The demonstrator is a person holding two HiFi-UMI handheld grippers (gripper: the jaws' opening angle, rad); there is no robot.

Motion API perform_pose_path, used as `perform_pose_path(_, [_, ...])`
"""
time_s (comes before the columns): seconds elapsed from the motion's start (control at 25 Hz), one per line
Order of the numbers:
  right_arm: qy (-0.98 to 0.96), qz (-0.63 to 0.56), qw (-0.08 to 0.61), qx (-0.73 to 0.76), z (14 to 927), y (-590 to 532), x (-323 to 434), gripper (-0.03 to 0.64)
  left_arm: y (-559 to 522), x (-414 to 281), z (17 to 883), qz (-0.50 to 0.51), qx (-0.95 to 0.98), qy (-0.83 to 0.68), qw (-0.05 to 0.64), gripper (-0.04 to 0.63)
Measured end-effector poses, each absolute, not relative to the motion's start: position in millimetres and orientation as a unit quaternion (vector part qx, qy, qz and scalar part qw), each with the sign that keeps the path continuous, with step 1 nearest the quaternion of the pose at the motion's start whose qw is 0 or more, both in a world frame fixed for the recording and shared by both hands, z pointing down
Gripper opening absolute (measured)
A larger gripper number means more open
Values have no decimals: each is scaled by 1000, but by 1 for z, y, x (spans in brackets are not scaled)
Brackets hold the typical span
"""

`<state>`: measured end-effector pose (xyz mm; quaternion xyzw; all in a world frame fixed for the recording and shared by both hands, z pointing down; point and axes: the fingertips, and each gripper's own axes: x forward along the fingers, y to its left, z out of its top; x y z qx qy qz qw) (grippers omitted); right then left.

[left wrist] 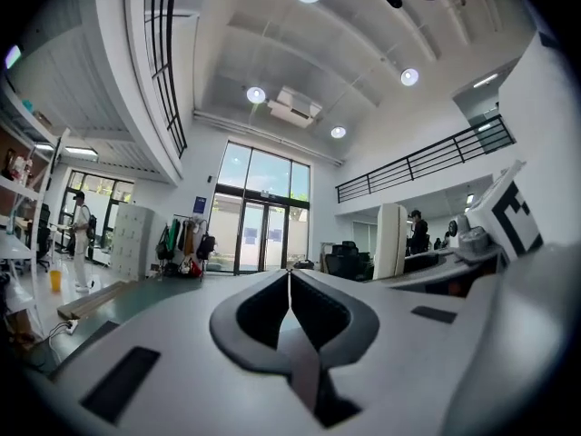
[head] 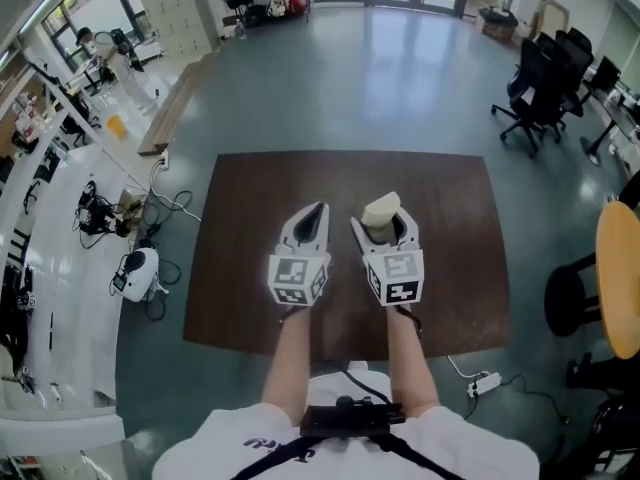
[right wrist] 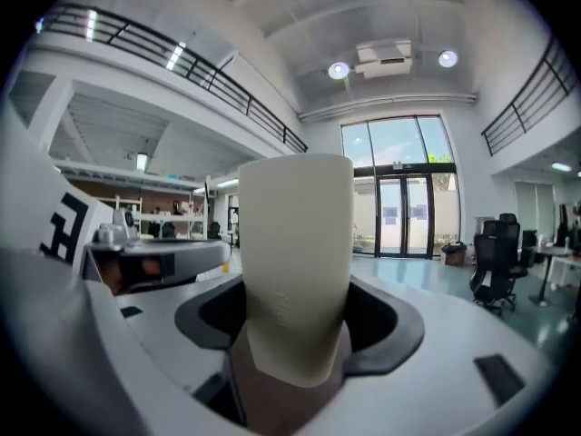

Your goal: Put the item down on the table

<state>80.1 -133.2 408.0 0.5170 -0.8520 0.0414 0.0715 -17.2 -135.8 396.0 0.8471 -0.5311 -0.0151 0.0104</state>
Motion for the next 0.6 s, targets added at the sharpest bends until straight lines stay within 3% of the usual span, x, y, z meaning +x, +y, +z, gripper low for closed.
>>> perform_pose_path(0.16, [-834, 43, 150, 530, 447, -171, 88, 298, -172, -14, 419, -10, 853, -522, 26, 14])
perform_pose_path(0.6, [-822, 94, 271, 491, 546, -244, 90, 298, -238, -16, 481, 21, 858, -507, 75, 14])
